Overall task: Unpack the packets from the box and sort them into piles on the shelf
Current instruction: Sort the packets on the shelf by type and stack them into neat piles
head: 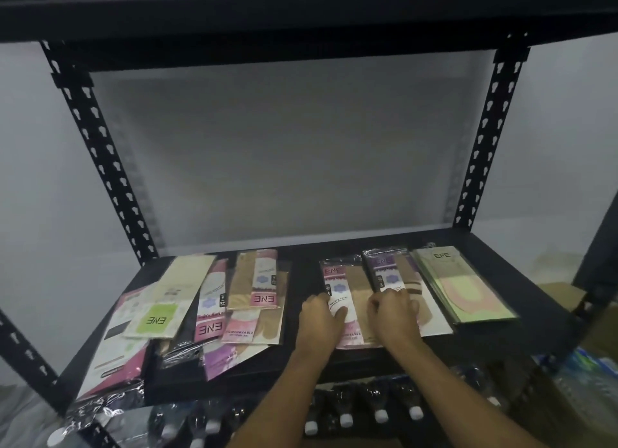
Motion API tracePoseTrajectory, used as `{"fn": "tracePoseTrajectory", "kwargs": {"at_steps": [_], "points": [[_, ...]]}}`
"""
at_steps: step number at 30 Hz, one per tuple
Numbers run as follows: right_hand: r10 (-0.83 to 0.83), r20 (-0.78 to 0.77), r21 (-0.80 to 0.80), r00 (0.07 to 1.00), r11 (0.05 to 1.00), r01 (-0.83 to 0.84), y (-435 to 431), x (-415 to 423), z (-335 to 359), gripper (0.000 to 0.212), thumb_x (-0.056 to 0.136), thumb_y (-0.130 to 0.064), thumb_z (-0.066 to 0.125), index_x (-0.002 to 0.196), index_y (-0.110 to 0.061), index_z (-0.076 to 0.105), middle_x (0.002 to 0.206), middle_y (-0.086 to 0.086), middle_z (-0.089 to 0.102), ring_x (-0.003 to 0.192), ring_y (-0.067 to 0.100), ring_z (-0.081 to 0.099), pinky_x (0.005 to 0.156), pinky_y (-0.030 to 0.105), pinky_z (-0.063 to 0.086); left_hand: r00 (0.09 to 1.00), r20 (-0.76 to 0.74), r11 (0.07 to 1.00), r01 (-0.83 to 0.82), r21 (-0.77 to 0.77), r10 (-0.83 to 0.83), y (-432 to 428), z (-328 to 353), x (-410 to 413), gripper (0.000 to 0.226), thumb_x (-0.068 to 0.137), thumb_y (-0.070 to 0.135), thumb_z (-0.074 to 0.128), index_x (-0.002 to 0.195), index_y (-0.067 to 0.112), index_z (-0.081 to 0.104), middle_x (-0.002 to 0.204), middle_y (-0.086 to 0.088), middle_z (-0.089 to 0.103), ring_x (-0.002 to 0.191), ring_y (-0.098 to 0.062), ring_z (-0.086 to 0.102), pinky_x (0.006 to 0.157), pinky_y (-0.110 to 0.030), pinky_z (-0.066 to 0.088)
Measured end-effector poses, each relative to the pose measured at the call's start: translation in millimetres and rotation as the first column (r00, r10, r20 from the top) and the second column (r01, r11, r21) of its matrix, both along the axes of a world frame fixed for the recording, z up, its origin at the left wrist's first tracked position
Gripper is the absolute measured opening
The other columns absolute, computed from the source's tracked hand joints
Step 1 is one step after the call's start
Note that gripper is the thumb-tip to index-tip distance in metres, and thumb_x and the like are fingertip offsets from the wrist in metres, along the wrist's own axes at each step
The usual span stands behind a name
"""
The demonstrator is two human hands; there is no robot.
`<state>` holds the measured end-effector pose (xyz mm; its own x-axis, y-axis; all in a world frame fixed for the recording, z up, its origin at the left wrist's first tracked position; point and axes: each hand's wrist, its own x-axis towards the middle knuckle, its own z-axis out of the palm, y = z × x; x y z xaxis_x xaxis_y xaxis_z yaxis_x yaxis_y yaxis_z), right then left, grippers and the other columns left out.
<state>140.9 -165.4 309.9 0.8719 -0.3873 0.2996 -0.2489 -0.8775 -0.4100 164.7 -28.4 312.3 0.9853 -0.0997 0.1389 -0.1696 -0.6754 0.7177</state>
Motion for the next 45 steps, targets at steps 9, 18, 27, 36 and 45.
{"fn": "tracePoseTrajectory", "kwargs": {"at_steps": [9, 18, 27, 36, 45], "points": [[-0.010, 0.030, -0.056, 1.000, 0.998, 0.012, -2.1, -1.7, -3.0, 0.024, 0.091, -0.021, 0.050, 0.091, -0.018, 0.073, 0.097, 0.001, 0.069, 0.100, 0.023, 0.047, 0.083, 0.038, 0.036, 0.998, 0.018, 0.994, 0.051, 0.095, -0.053, 1.0, 0.5, 6.9, 0.037, 0.090, 0.030, 0.065, 0.117, 0.006, 0.064, 0.117, -0.011, 0.058, 0.099, -0.024, 0.063, 0.090, -0.037, 0.054], [0.113, 0.216, 0.168, 0.970, 0.974, -0.151, 38.1, 0.6, 15.9, 0.017, 0.089, -0.021, 0.059, 0.101, -0.017, 0.070, 0.105, 0.000, 0.068, 0.105, 0.021, 0.052, 0.090, 0.038, 0.036, 0.976, 0.199, 0.995, -0.087, -0.046, 0.094, 56.2, 21.6, 3.1, 0.027, 0.090, 0.030, 0.065, 0.114, 0.019, 0.062, 0.105, 0.004, 0.063, 0.084, -0.002, 0.056, 0.062, -0.007, 0.037], [0.279, 0.186, 0.433, 0.942, 0.837, -0.334, 116.7, 31.7, 17.8, 0.018, 0.086, -0.019, 0.064, 0.100, -0.008, 0.069, 0.095, 0.007, 0.067, 0.084, 0.018, 0.061, 0.075, 0.022, 0.044, 0.927, 0.215, 0.950, -0.312, -0.016, 0.308, 155.3, 34.9, 15.2, 0.032, 0.086, 0.023, 0.064, 0.111, 0.004, 0.061, 0.106, -0.013, 0.063, 0.088, -0.021, 0.055, 0.076, -0.029, 0.042], [0.317, 0.013, 0.533, 0.948, 0.800, -0.275, 153.6, 59.5, 10.1, 0.035, 0.087, -0.034, 0.063, 0.100, -0.002, 0.068, 0.098, 0.016, 0.068, 0.094, 0.027, 0.064, 0.083, 0.042, 0.054, 0.950, 0.078, 0.949, -0.307, 0.072, 0.302, 164.7, 30.7, 27.9, 0.038, 0.087, 0.035, 0.062, 0.111, 0.005, 0.060, 0.103, -0.011, 0.066, 0.090, -0.026, 0.063, 0.077, -0.037, 0.053], [0.239, -0.021, 0.626, 0.971, 0.761, -0.174, 165.8, 61.4, 17.7, 0.028, 0.078, -0.027, 0.075, 0.098, -0.011, 0.066, 0.101, 0.008, 0.070, 0.099, 0.027, 0.063, 0.087, 0.045, 0.053, 0.948, -0.080, 0.943, -0.316, -0.100, 0.309, 171.9, 34.6, 30.9, 0.043, 0.080, 0.025, 0.073, 0.116, 0.005, 0.061, 0.093, 0.000, 0.064, 0.076, -0.012, 0.061, 0.065, -0.023, 0.050]]}}
